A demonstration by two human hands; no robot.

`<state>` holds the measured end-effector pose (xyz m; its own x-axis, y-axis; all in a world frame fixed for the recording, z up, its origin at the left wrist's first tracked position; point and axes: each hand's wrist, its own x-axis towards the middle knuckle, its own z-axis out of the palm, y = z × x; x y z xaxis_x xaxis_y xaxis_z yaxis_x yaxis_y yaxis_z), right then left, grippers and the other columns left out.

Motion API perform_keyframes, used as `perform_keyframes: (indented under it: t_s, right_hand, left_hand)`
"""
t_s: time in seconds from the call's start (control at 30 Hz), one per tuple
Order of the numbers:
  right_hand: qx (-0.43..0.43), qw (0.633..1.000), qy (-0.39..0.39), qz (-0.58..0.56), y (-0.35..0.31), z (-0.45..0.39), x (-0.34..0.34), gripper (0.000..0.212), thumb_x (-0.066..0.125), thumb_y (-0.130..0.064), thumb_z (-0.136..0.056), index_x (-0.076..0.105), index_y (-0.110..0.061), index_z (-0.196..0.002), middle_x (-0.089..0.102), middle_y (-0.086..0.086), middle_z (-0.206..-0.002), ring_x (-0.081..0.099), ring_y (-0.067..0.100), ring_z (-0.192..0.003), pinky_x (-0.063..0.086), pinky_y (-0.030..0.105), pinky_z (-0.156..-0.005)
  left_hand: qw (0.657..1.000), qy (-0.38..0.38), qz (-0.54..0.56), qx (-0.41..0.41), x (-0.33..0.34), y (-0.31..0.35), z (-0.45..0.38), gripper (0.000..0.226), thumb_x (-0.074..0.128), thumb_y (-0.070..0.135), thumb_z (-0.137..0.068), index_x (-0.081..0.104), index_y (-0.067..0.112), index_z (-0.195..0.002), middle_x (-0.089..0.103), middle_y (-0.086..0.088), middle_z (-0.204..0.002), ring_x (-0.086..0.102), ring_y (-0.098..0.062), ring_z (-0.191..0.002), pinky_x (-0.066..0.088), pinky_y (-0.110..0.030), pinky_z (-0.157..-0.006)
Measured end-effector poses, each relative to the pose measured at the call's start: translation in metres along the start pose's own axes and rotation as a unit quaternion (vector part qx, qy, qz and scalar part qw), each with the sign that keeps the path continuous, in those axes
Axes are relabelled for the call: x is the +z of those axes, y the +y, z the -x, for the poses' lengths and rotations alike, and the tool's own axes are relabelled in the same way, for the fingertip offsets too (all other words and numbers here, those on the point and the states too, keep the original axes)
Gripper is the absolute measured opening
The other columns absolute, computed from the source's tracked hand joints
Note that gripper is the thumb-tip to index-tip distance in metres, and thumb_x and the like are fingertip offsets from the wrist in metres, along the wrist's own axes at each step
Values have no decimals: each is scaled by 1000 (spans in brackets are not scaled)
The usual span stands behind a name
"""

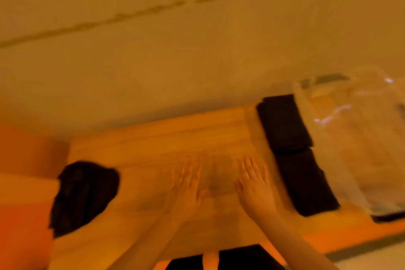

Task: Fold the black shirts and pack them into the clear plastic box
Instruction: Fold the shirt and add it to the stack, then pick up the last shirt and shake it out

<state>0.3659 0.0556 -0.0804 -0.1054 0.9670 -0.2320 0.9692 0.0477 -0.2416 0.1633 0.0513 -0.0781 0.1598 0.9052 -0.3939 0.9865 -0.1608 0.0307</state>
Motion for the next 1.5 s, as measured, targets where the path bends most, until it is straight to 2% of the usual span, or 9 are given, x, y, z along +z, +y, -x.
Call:
perform_keyframes:
  t_s: [0.2, 0.33, 0.53, 0.8, 0.97, 1.07, 1.23, 1.37, 1.5]
  right_hand:
    - [-226, 957, -151, 97, -118, -53, 11, 103, -41, -65, -59, -9, -14, -143, -15, 3, -149, -13, 21, -138, -4, 42, -110]
    - [-308, 934, -113, 142, -202, -68, 31, 59, 24, -45, -92, 64, -10, -118, 59, 8, -127, 59, 26, -114, 49, 45, -87]
    - [-356, 903, -220, 93, -324, -88, 47, 72, 42, -39, -96, 0, -16, -149, 0, 4, -158, 2, 19, -145, 7, 38, -116]
    - [-271, 947, -173, 6, -336, -103, 88, 53, 48, -29, -96, 30, -18, -145, 39, 7, -146, 39, 23, -132, 33, 32, -107]
    - [-117, 969, -138, -169, -312, -106, 80, 23, 50, -11, -94, 65, -6, -111, 65, 13, -111, 59, 28, -103, 38, 24, -80]
    - [-18, 929, -159, -333, -292, -117, 47, 13, 52, -2, -91, 64, -3, -95, 61, 13, -90, 57, 26, -86, 39, 26, -71]
    - [-60, 853, -231, -464, -250, -129, -41, 26, 47, 4, -92, 53, -13, -74, 55, 1, -71, 58, -1, -58, 48, 16, -62]
    - [-115, 838, -254, -468, -233, -129, -104, 21, 49, 2, -92, 57, -11, -77, 60, 3, -73, 59, 10, -67, 47, 27, -70]
    - [-164, 858, -204, -443, -219, -118, -161, 20, 51, -2, -92, 60, -14, -78, 61, 3, -72, 58, 12, -67, 46, 27, -69]
  left_hand:
    - [979, 84, 54, -178, 16, -111, 51, 61, 32, 48, -91, 43, 9, -136, 49, -16, -137, 39, -34, -131, 26, -51, -108]
    - [963, 75, 71, -250, 20, -169, 82, 61, 65, 42, -78, 56, 7, -127, 53, -18, -132, 50, -37, -122, 40, -58, -93]
    - [929, 42, 171, -326, 48, -230, 94, 71, 28, 52, -96, 9, 8, -149, 5, -11, -157, 2, -27, -145, 4, -44, -116]
    - [944, -16, 210, -255, 75, -218, 102, 73, 7, 60, -93, -11, 16, -147, -15, -5, -155, -21, -22, -139, -4, -42, -115]
    - [949, -35, 209, -234, 74, -194, 109, 75, -2, 55, -95, 37, 10, -139, 43, -10, -142, 46, -29, -128, 40, -45, -99]
    - [948, -16, 255, -192, 58, -184, 105, 75, 3, 63, -90, 16, 17, -149, 16, -2, -155, 16, -22, -143, 8, -42, -116]
    - [839, 178, 458, -233, -7, -190, 81, 49, 54, 36, -91, 45, 15, -135, 54, -3, -131, 54, -18, -116, 41, -26, -94]
    - [699, 113, 694, -134, -96, -181, 40, 68, 59, 40, -87, 28, 21, -145, 47, -3, -133, 47, -21, -119, 42, -34, -98]
    - [802, 127, 584, -17, -166, -150, 14, 41, 66, 11, -84, 55, 13, -125, 56, 6, -115, 52, -1, -103, 42, -5, -79]
